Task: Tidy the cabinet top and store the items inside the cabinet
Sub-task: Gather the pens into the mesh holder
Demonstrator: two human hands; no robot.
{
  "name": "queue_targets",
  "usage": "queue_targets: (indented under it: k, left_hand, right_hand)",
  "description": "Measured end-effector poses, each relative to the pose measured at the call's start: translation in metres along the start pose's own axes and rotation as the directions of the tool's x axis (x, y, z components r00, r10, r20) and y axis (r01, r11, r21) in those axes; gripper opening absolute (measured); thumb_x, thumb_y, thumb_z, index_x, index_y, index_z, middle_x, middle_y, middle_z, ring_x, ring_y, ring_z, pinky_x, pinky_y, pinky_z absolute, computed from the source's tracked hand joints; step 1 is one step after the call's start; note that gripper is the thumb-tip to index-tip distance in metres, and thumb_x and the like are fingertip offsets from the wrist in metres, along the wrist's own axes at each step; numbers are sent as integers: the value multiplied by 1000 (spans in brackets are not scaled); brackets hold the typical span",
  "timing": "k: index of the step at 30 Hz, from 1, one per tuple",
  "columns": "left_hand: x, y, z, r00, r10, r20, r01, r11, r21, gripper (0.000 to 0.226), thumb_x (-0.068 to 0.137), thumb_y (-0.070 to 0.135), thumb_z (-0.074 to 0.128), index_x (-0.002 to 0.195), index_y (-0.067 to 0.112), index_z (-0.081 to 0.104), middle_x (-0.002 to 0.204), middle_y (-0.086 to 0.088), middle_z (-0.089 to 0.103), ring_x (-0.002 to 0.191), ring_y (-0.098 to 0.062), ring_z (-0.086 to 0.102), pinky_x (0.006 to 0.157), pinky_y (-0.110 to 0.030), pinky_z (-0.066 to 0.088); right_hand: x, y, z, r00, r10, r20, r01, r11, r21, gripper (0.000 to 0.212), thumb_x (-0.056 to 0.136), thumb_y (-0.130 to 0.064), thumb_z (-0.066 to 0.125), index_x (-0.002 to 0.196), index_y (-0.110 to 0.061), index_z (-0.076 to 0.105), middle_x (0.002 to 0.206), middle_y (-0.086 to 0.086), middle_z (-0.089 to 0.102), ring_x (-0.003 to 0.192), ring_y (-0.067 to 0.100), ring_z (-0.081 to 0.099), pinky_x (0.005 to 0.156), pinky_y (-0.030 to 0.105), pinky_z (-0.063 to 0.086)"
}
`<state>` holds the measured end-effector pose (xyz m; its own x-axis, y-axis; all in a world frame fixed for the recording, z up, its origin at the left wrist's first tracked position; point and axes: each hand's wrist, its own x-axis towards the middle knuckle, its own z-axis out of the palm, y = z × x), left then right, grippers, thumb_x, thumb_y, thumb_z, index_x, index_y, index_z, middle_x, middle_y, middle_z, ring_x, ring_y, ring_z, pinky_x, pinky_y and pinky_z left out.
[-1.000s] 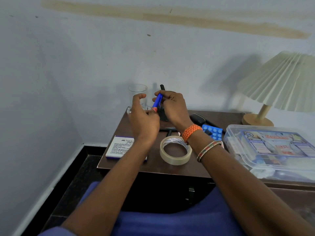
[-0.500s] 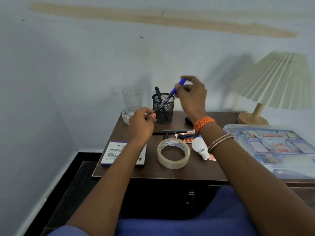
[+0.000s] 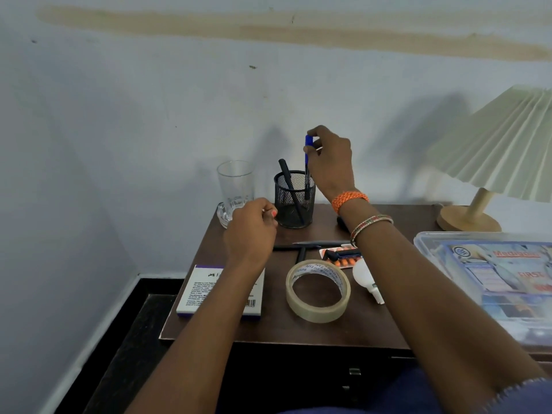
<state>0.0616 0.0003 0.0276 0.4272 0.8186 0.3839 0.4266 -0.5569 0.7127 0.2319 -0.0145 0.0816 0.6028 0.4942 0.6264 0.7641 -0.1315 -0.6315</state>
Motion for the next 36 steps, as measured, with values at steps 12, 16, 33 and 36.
queue_targets:
  k: [12, 16, 33, 36]
  left_hand:
    - [6, -5, -2, 999, 49, -2, -49, 998, 51, 12, 92, 18, 53, 92, 21, 66, 88, -1, 71, 86, -21, 63, 79, -36, 52]
    - [0, -3, -3, 983, 179, 35, -182, 948, 260, 17, 95, 16, 48, 102, 17, 64, 97, -7, 68, 93, -26, 62, 81, -36, 50]
    - [-7, 23, 4, 935, 310, 170, -351, 874, 336, 18, 97, 16, 45, 112, 16, 55, 100, -5, 67, 91, -23, 62, 72, -36, 50]
    - [-8, 19, 5, 906, 310, 288, -371, 910, 188, 32, 92, 10, 52, 123, 18, 52, 112, -5, 64, 105, -23, 58, 83, -42, 51]
  right_hand:
    - [0, 17, 23, 994, 75, 74, -59, 976, -208, 19, 90, -16, 52, 108, -17, 58, 94, 4, 71, 96, 27, 61, 87, 37, 39]
    - [4, 19, 19, 980, 82, 179, -32, 963, -267, 39, 87, -4, 42, 112, -26, 63, 104, 0, 68, 107, 23, 57, 98, 40, 28]
    - [-2, 0, -69, 961, 97, 261, 15, 918, -397, 48, 74, 5, 44, 101, -26, 68, 107, -3, 65, 111, 17, 53, 107, 49, 22]
    - [-11, 8, -90, 935, 169, 312, -4, 885, -466, 45, 76, 3, 46, 98, -29, 68, 106, -4, 65, 110, 18, 54, 106, 49, 21]
